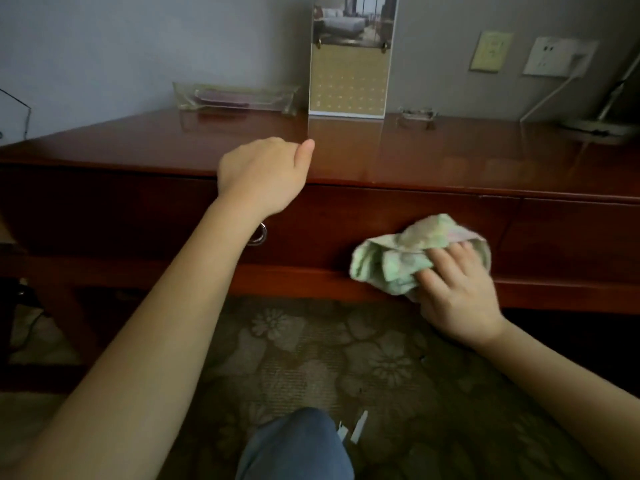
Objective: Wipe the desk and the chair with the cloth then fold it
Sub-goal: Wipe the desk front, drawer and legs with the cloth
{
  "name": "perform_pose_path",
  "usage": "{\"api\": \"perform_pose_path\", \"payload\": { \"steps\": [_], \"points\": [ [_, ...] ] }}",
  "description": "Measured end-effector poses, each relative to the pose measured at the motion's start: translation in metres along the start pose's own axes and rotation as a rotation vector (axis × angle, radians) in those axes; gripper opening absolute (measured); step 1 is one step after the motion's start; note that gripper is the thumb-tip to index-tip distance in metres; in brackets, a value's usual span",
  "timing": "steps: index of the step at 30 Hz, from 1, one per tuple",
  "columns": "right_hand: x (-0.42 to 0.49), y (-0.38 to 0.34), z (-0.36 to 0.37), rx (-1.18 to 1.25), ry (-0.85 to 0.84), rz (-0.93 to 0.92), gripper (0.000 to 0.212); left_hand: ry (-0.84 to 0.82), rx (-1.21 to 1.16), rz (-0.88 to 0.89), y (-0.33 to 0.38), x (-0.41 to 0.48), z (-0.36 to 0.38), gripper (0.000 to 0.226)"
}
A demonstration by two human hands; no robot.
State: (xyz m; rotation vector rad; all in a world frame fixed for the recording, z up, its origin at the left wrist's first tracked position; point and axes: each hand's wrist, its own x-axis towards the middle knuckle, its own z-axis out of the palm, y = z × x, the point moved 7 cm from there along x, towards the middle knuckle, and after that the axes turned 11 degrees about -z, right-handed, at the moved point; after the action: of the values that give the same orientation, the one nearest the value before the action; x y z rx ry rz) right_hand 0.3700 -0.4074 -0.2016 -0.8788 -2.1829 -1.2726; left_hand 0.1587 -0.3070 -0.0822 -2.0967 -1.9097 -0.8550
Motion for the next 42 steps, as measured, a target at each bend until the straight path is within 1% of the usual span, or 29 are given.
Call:
{"api": "perform_pose_path", "payload": {
  "steps": [3, 6, 8, 11, 14, 16, 17, 19, 20, 22, 23, 24, 26, 29, 30, 31, 34, 36, 37, 39, 40, 41, 42],
  "points": [
    [0.033, -0.043, 0.026, 0.08, -0.08, -0.114, 0.027, -0.006, 0.029, -0.033, 0.005, -0.003, 0.002, 0.056],
    [0.07, -0.092, 0.05, 0.175, -0.131, -0.165, 0.038, -0.003, 0.063, -0.021, 0.023, -0.011, 0.003, 0.057],
    [0.084, -0.117, 0.062, 0.191, -0.172, -0.209, 0.035, -0.003, 0.068, 0.027, 0.043, -0.018, 0.006, 0.055],
    [0.078, -0.116, 0.065, 0.159, -0.131, -0.244, 0.027, -0.003, 0.047, 0.084, 0.066, -0.027, 0.007, 0.052],
    [0.039, -0.084, 0.052, 0.081, -0.1, -0.25, 0.025, -0.013, 0.006, 0.09, 0.074, -0.033, 0.006, 0.049],
    [-0.006, -0.046, 0.039, -0.007, -0.063, -0.17, 0.014, -0.02, -0.03, 0.116, 0.08, -0.039, 0.008, 0.047],
    [-0.033, -0.025, 0.032, -0.043, -0.057, -0.092, 0.011, -0.012, -0.04, 0.139, 0.084, -0.041, 0.01, 0.047],
    [-0.089, 0.017, 0.019, -0.092, -0.075, 0.113, 0.023, 0.027, -0.04, 0.181, 0.092, -0.045, 0.014, 0.049],
    [-0.117, 0.038, 0.013, -0.105, -0.088, 0.233, 0.024, 0.05, -0.041, 0.195, 0.096, -0.045, 0.016, 0.05],
    [-0.159, 0.071, 0.0, -0.157, -0.108, 0.449, 0.02, 0.083, -0.037, 0.212, 0.107, -0.044, 0.021, 0.055],
    [-0.174, 0.082, -0.005, -0.176, -0.113, 0.543, 0.026, 0.094, -0.033, 0.226, 0.114, -0.044, 0.024, 0.06],
    [-0.183, 0.089, -0.008, -0.186, -0.108, 0.617, 0.032, 0.101, -0.031, 0.243, 0.123, -0.044, 0.026, 0.067],
    [-0.184, 0.087, -0.009, -0.206, -0.068, 0.722, 0.03, 0.109, -0.026, 0.261, 0.136, -0.044, 0.029, 0.076],
    [-0.17, 0.068, -0.001, -0.159, -0.01, 0.893, 0.023, 0.108, -0.01, 0.254, 0.149, -0.045, 0.032, 0.073],
    [-0.157, 0.061, 0.001, -0.136, 0.01, 0.889, 0.024, 0.1, -0.005, 0.25, 0.152, -0.045, 0.032, 0.071],
    [-0.14, 0.053, 0.003, -0.115, 0.026, 0.824, 0.023, 0.087, -0.006, 0.247, 0.155, -0.044, 0.032, 0.069],
    [-0.097, 0.037, 0.002, -0.033, 0.03, 0.533, 0.019, 0.024, -0.016, 0.282, 0.179, -0.046, 0.035, 0.059],
    [-0.085, 0.045, -0.006, 0.021, 0.023, 0.415, 0.016, -0.032, -0.029, 0.33, 0.202, -0.047, 0.04, 0.051],
    [-0.085, 0.053, -0.011, 0.03, 0.014, 0.39, 0.016, -0.059, -0.034, 0.352, 0.214, -0.048, 0.042, 0.051],
    [-0.095, 0.082, -0.022, -0.032, -0.005, 0.432, 0.017, -0.094, -0.034, 0.395, 0.238, -0.051, 0.047, 0.051],
    [-0.106, 0.102, -0.026, -0.068, -0.008, 0.515, 0.019, -0.11, -0.032, 0.409, 0.247, -0.052, 0.05, 0.051],
    [-0.119, 0.124, -0.033, -0.093, 0.012, 0.644, 0.021, -0.124, -0.03, 0.418, 0.254, -0.053, 0.053, 0.052],
    [-0.135, 0.144, -0.041, -0.091, 0.053, 0.812, 0.029, -0.13, -0.026, 0.421, 0.26, -0.054, 0.054, 0.053]
  ]
}}
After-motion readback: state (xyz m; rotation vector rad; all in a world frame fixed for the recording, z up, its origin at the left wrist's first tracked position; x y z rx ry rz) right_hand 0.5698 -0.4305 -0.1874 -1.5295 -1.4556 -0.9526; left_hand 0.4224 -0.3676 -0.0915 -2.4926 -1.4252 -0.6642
